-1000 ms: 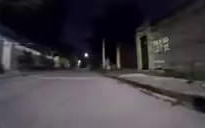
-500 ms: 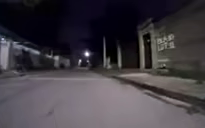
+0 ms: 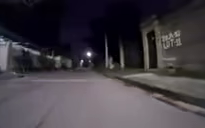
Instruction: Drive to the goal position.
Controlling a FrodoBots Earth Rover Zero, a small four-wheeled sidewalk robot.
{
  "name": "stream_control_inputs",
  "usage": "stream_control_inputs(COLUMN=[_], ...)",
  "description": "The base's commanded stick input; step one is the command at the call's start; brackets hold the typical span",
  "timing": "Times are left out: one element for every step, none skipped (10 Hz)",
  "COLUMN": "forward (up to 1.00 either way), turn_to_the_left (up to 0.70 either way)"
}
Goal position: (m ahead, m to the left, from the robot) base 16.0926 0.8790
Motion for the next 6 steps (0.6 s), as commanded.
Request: stream_control_inputs(forward=[0.70,0.70,0.70,0.70,0.70,0.70], turn_to_the_left=[0.00,0.00,0.00,0.00,0.00,0.00])
